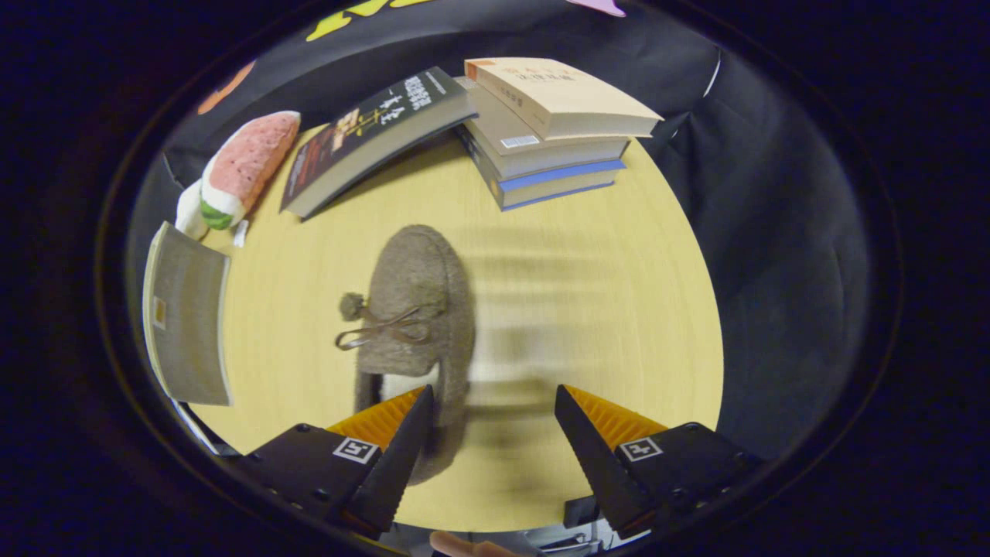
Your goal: Open the storage box then place both shoes into the box .Put the left shoe in first, then the right shoe, with the right side of both shoes facing outward in a uniform manner.
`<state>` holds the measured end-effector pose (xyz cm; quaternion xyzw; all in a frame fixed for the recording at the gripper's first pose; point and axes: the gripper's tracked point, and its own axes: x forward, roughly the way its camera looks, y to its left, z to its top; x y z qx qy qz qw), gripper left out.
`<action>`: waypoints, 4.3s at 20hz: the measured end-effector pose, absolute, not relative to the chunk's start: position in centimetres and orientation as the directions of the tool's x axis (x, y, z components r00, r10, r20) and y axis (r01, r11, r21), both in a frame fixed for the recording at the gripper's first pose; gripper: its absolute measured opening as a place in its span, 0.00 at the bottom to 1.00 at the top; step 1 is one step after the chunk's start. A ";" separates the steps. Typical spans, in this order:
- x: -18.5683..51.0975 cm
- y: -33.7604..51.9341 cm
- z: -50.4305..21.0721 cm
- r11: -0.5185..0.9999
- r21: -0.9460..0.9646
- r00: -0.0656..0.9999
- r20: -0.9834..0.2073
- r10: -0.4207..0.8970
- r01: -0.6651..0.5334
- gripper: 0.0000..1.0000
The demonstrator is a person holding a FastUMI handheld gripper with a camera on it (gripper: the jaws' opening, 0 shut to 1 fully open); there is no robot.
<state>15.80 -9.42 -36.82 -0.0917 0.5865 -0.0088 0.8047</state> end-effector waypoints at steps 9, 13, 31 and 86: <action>15.7 -6.4 -40.4 0.995 0.014 0.216 -0.976 0.035 -0.098 0.51; 15.4 -6.1 -40.2 0.995 0.016 0.208 -0.978 0.035 -0.094 0.14; 9.3 14.1 -23.0 0.968 0.183 0.268 -0.937 0.224 -0.171 0.01; 5.2 30.7 -5.2 0.966 -0.177 0.899 -0.428 0.099 -0.190 0.96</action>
